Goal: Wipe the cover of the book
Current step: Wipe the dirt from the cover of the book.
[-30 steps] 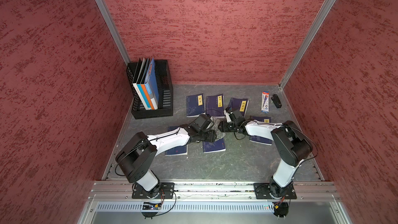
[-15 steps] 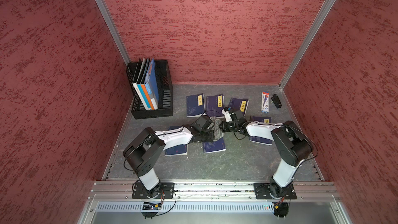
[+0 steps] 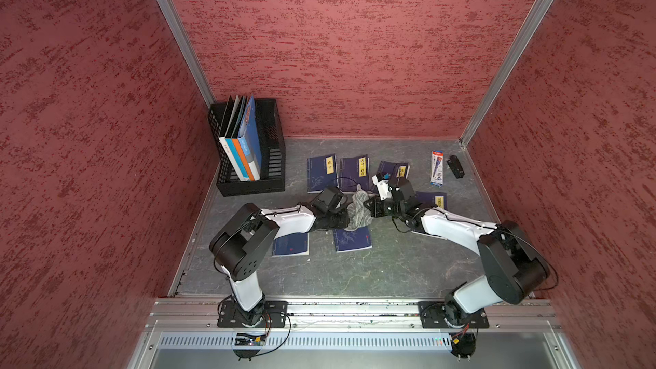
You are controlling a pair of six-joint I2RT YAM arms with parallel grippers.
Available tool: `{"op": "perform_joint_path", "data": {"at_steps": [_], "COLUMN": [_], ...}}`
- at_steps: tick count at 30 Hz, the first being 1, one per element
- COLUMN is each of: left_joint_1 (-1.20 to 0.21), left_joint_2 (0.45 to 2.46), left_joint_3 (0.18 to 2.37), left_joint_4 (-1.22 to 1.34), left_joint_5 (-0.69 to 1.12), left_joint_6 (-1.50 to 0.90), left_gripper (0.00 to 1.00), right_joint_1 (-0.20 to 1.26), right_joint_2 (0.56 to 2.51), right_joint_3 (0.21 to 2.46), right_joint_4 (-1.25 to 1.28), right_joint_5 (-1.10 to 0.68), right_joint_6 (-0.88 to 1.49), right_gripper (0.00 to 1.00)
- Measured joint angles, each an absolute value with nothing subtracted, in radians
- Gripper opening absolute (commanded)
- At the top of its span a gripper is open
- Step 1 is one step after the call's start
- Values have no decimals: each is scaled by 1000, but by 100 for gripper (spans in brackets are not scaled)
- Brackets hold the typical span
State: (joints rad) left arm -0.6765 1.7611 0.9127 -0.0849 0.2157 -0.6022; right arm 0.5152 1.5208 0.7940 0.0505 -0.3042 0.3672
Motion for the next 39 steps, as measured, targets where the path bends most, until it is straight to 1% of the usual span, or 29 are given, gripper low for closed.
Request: {"op": "perform_joint_path", "data": {"at_steps": [9, 14, 21, 27, 30, 33, 35, 36, 37, 39], "left_joint_1": [-656, -636, -605, -561, -548, -543, -543, -542, -541, -538], "left_joint_2": [1804, 1818, 1818, 1818, 1818, 1821, 1826, 1827, 1827, 1820], "left_joint_3": [913, 913, 900, 861, 844, 839, 839, 839, 839, 832], "left_joint_4": [26, 72, 104, 172, 207, 226, 238, 243, 248, 267], "left_joint_5": [256, 273, 287, 307, 325, 344, 360, 366, 371, 382], "left_joint_6": [-630, -641, -638, -631, -624, -611, -604, -600, -593, -587], "left_gripper": [24, 24, 24, 24, 27, 30, 35, 40, 48, 61], "right_joint_1": [581, 625, 632, 669, 697, 720, 732, 737, 740, 744], "right_joint_2": [1488, 1488, 1491, 1563, 1621, 1678, 1705, 1714, 1721, 1733], "right_joint_3": [724, 702, 703, 704, 704, 710, 728, 738, 748, 759], "right_joint_4": [87, 89, 106, 146, 175, 201, 218, 223, 225, 228], "right_joint_5": [-319, -294, -286, -294, -299, -303, -303, -303, -302, -300], "right_joint_6": [415, 442, 458, 476, 491, 503, 515, 518, 522, 532], "right_gripper": [8, 6, 7, 7, 7, 7, 7, 7, 6, 6]}}
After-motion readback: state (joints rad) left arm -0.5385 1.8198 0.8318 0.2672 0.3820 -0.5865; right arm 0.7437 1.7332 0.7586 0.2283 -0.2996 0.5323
